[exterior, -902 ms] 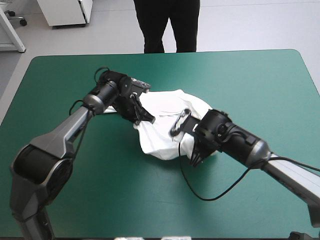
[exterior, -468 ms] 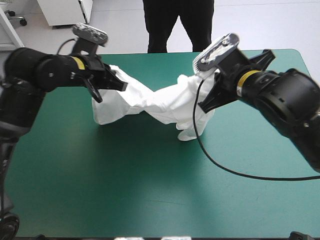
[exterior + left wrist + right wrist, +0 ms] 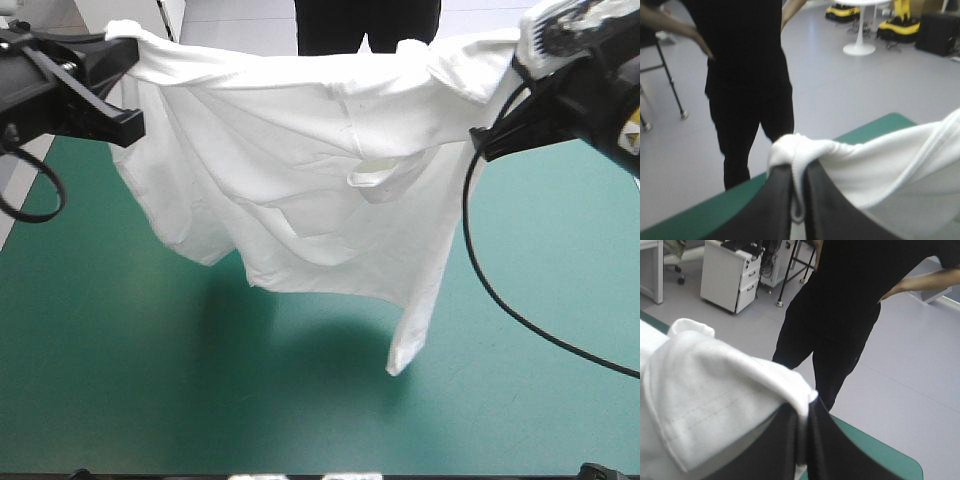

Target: Fold the cloth

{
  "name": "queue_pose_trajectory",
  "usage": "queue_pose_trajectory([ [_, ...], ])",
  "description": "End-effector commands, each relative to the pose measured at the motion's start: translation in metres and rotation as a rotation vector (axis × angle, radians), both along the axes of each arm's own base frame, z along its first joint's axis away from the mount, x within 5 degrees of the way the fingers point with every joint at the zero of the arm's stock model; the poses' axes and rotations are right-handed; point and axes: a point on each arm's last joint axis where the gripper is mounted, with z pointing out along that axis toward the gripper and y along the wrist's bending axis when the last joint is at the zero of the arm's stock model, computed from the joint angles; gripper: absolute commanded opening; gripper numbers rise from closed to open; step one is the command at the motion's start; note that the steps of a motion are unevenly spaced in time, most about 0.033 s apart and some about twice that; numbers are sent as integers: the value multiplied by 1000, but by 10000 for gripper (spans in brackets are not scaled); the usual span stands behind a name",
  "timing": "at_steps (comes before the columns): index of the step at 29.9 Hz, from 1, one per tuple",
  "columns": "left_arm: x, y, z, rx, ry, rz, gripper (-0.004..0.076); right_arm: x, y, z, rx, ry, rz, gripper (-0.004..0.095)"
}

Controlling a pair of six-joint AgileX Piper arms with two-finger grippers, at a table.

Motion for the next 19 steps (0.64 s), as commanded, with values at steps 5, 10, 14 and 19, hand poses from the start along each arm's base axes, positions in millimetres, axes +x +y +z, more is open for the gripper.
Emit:
queue_pose_trajectory([
  [5, -78, 24, 50, -192, -351, -145, -9, -57, -53, 37, 199, -201, 57, -17],
  [10, -122, 40, 57, -215, -437, -195, -9, -85, -68, 40, 283, -204, 173, -17],
  [14, -138, 46, 49, -207, -363, -217, -9, -90, -67, 34, 300, -130, 219, -17],
  [19, -131, 43, 37, -200, -220, -211, -9, -89, -56, 29, 342, -60, 288, -17],
])
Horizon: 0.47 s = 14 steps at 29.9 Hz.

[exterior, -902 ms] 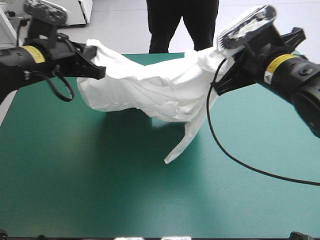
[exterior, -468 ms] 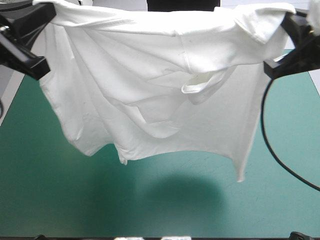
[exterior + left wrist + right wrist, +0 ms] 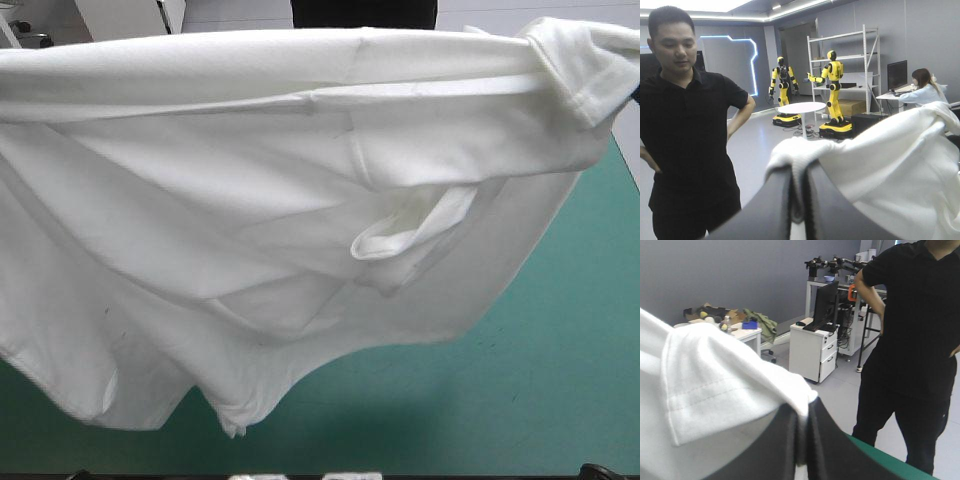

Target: Fold the cloth

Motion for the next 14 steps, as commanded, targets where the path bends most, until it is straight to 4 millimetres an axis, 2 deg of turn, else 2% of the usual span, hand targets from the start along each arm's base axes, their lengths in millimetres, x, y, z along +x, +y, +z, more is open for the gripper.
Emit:
queue_pose_trajectory([
  [1, 11, -3, -8, 11, 96, 19, -9, 1, 3, -3, 26, 33, 9, -17],
  [8, 60, -21, -35, 95, 292, 81, -9, 31, 32, -32, -58, 188, -5, -17],
  [11, 88, -28, -55, 134, 411, 150, -9, 52, 48, -57, -134, 282, -66, -17],
  [14, 117, -35, -83, 199, 539, 226, -9, 74, 61, -89, -239, 365, -152, -17],
])
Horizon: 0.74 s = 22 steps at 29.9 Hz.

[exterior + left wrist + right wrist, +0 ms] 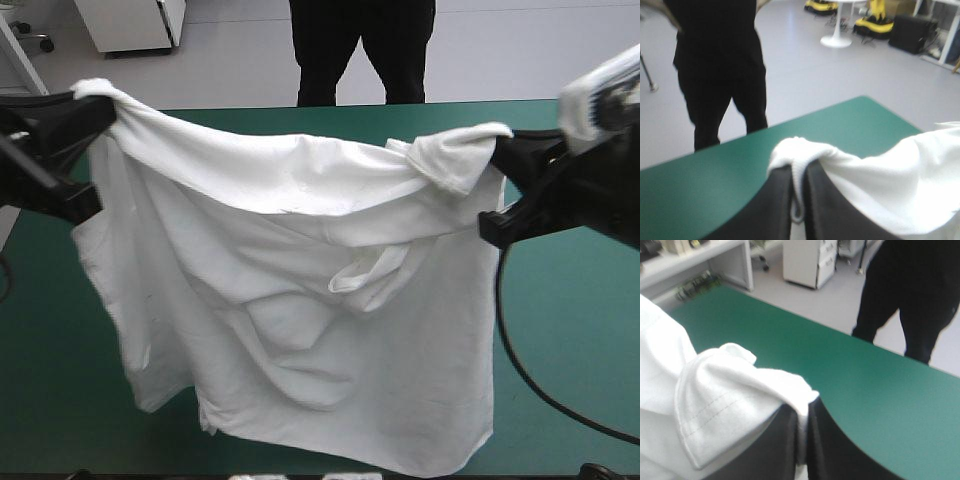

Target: Fold the cloth

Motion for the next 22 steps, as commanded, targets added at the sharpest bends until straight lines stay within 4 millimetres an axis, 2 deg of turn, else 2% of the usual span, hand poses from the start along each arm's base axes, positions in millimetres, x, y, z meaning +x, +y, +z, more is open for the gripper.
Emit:
queue_pose_trajectory([
  [1, 30, -7, -34, 82, 171, 86, -9, 22, 5, -30, -125, 45, -125, -17],
  [4, 65, -18, -71, 194, 297, 135, -9, 47, 16, -67, -271, 101, -239, -17],
  [7, 97, -30, -102, 271, 375, 163, -9, 67, 28, -96, -412, 130, -287, -17],
  [10, 130, -43, -126, 317, 396, 176, -9, 89, 38, -113, -503, 145, -331, -17],
  [14, 169, -57, -144, 373, 343, 208, -9, 122, 41, -130, -551, 172, -377, -18],
  [22, 240, -82, -187, 456, 227, 254, -9, 188, 24, -166, -584, 218, -478, -17],
])
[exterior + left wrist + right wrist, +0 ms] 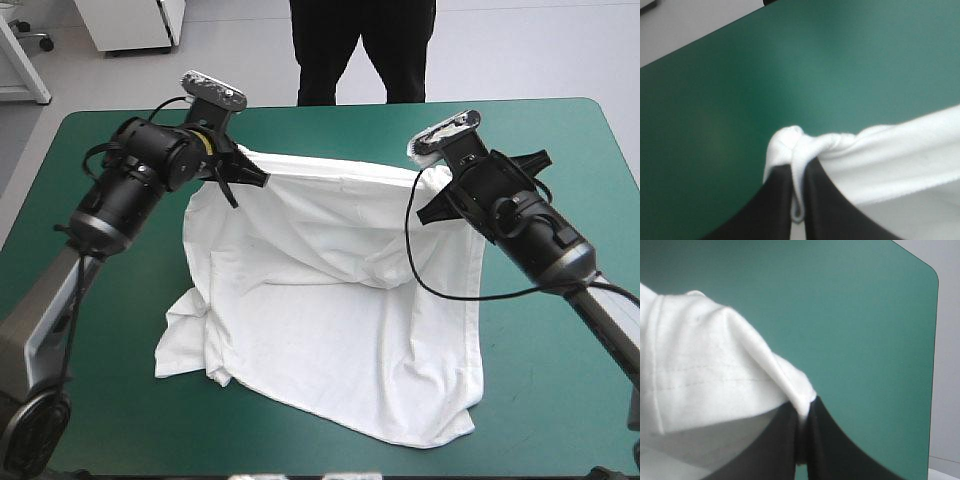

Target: Fold the cloth

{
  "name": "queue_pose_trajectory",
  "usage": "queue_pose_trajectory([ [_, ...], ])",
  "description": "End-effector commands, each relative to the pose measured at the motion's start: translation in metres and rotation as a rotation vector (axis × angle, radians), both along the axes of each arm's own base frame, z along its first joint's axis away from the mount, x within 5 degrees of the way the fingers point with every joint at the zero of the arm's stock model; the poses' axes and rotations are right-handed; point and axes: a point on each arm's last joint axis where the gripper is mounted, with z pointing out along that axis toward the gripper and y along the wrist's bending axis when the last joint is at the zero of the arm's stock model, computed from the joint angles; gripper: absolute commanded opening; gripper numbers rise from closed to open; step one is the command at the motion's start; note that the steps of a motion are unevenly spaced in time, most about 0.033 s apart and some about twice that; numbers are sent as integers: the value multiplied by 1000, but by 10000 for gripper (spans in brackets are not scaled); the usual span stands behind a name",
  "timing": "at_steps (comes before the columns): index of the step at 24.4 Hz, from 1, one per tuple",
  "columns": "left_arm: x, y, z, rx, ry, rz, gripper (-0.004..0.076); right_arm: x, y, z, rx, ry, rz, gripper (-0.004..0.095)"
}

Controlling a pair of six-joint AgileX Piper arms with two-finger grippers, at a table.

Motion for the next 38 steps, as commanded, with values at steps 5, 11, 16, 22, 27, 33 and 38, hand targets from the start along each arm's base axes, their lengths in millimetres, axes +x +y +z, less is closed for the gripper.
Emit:
queue_pose_trajectory([
  [5, 50, -20, -29, 13, -151, -49, -9, 52, -27, -18, -54, -67, -58, -17],
  [11, 96, -16, -77, -56, -152, -4, -9, 91, -18, -67, -97, -13, -39, 74],
  [16, 104, -13, -90, -91, -115, 15, 132, 102, -22, -83, -59, 17, -61, 487],
  [22, 103, -9, -90, -78, -64, 25, 475, 97, -36, -68, -34, -14, -108, 679],
  [27, 85, 2, -75, -1, 118, 98, 483, 79, -44, -39, -18, -67, -127, 679],
  [33, 40, 21, -38, 50, 288, 156, 482, 40, -56, 9, 50, -151, -124, 679],
  [38, -13, 27, 11, -82, 282, 98, 274, -10, -63, 48, 172, -183, -67, 677],
])
